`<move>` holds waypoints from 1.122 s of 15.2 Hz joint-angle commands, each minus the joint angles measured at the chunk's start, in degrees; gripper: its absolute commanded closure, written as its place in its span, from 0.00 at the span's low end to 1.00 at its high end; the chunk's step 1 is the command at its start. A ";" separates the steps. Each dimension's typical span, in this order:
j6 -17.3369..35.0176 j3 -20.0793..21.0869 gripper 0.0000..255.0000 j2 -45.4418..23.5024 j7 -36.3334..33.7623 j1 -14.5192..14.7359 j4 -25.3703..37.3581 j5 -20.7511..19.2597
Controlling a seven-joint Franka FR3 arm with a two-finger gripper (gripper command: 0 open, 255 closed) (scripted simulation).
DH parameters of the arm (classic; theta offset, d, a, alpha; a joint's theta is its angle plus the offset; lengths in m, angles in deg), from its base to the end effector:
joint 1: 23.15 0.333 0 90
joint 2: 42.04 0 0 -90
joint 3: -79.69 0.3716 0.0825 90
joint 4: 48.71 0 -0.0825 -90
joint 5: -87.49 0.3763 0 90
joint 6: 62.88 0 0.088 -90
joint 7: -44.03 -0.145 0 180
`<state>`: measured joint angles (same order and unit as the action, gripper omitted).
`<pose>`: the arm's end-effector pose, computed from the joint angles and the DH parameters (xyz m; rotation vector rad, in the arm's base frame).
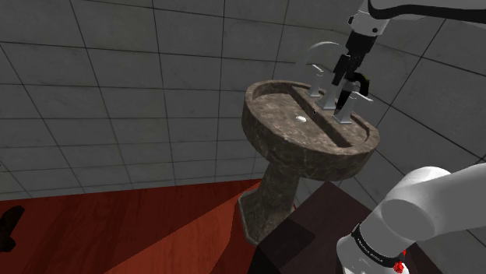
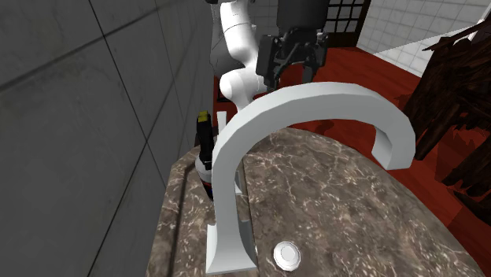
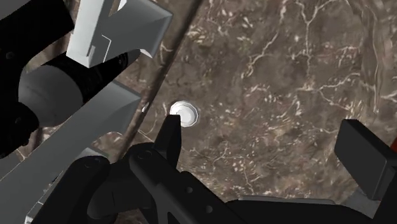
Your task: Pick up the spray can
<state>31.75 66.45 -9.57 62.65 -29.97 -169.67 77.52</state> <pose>0.3144 -0.1678 0.6410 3.0614 0.0152 0.1135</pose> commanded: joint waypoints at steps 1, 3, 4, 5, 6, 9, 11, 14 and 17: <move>0.36 -2.03 0.00 -2.47 1.59 -0.60 2.63 -0.28; 0.85 -4.21 0.00 -4.91 3.34 -1.18 5.11 -0.38; 1.07 -5.31 0.00 -6.19 4.24 -1.45 6.42 -0.34; 1.27 -6.41 0.00 -7.51 5.16 -1.72 7.79 -0.23; 1.45 -7.53 0.00 -8.87 6.10 -1.98 9.21 -0.05; 1.83 -10.97 0.00 -13.23 9.06 -2.68 13.79 0.93; 1.94 -13.31 0.00 -16.41 11.18 -3.20 17.14 2.03; 1.86 -16.20 0.00 -20.64 13.96 -3.99 21.59 3.93; 4.22 -16.13 0.00 -19.97 13.68 -4.10 18.62 3.59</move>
<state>35.29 50.52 -29.32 76.17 -34.01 -150.61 81.02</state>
